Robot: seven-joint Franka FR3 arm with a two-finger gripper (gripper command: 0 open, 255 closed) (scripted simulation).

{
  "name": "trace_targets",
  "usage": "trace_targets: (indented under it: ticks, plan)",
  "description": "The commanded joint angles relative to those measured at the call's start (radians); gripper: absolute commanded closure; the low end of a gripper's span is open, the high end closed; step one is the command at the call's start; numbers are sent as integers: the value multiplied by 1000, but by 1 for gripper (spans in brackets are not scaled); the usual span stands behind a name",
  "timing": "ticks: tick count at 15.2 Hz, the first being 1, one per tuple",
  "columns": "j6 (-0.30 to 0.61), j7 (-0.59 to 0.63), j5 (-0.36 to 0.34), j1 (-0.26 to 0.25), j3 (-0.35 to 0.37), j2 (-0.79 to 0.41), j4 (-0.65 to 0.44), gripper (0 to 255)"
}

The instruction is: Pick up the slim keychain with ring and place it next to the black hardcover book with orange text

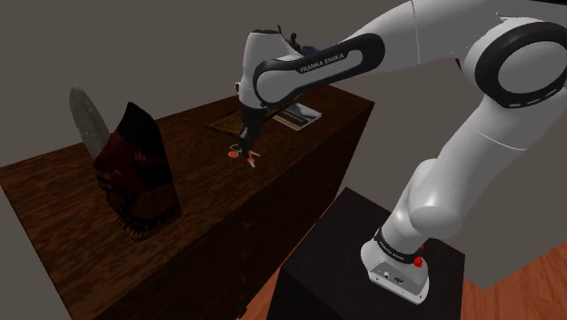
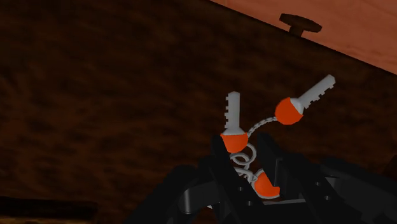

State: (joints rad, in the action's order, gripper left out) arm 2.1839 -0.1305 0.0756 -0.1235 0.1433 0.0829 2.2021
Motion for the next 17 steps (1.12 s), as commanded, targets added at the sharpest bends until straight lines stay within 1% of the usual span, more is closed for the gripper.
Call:
trace_targets:
  ticks: [1,9,17]
  plan:
    - [-1,-50,5,20,-25,27,29,255]
    - [-7,-250,3,105,-142,123,131,255]
    - [-24,-451,-23,194,-271,156,159,255]
